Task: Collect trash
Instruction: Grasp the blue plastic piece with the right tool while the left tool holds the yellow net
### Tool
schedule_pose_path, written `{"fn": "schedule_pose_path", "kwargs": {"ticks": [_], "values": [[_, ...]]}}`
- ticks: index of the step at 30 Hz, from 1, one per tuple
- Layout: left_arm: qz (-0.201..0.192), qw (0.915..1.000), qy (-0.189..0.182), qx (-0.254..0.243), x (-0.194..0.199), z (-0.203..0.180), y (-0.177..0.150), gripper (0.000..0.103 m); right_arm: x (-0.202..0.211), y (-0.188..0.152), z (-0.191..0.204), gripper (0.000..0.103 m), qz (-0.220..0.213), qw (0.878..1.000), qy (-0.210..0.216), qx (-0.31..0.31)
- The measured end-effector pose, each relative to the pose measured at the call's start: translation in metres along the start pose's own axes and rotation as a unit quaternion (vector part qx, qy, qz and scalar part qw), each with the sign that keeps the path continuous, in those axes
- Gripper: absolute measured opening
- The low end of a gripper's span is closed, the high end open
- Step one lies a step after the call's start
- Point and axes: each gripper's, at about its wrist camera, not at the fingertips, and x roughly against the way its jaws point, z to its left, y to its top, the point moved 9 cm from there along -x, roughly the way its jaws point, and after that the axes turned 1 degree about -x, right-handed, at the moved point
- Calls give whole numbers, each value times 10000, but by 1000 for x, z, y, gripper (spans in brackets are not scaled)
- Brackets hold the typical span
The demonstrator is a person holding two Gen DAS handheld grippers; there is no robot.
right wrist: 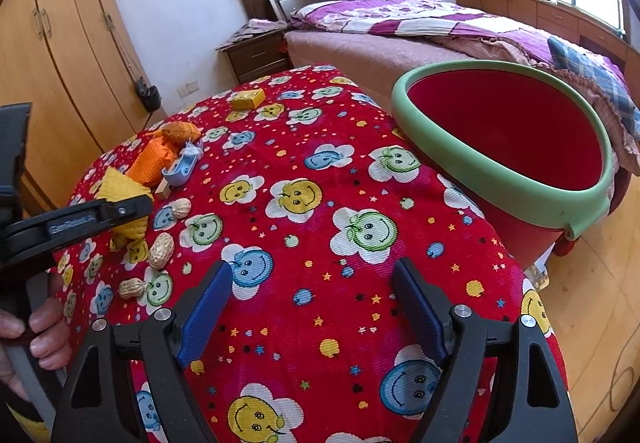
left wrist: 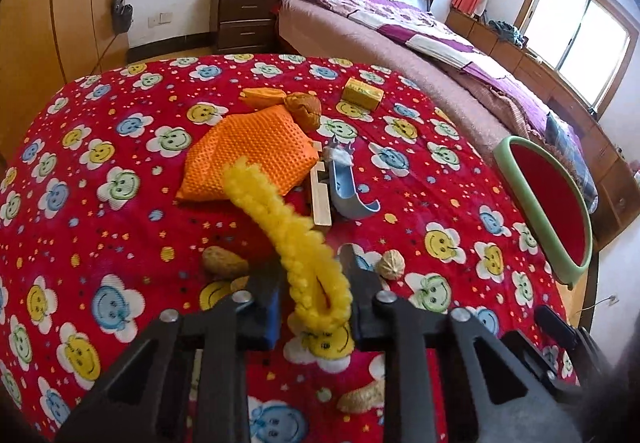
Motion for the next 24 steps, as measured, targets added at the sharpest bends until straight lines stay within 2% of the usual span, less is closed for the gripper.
{"fn": "schedule_pose_path", "kwargs": {"ticks": [1, 2, 7, 12, 15, 18, 20, 24], "values": [[16, 10000, 16, 8, -2, 0, 0, 14, 0, 0, 0, 83, -2, 10000, 8, 4], [24, 10000, 27, 23, -4, 1, 0, 12, 0, 0, 0, 83, -2, 10000, 13, 7], [-75, 9999, -30, 98, 4, 7, 2, 11, 0, 0, 1, 83, 12, 10000, -13, 69], [-344, 9993, 63, -95, 29, 14, 22, 11, 0, 0, 3, 83, 99, 9999, -67, 105], [-540, 9980, 275, -203, 39, 24, 39, 11, 1, 6, 8, 82, 187, 9991, 352, -160], [-625, 9965, 521, -183, 38, 39, 53, 11, 1, 17, 21, 78, 207, 9969, 701, -288], [-641, 9954, 692, -147, 33, 50, 58, 11, -1, 25, 33, 76, 160, 9965, 792, -223], [-562, 9942, 915, 0, 17, 70, 62, 11, -11, 37, 61, 61, 119, 9957, 917, -22]]}}
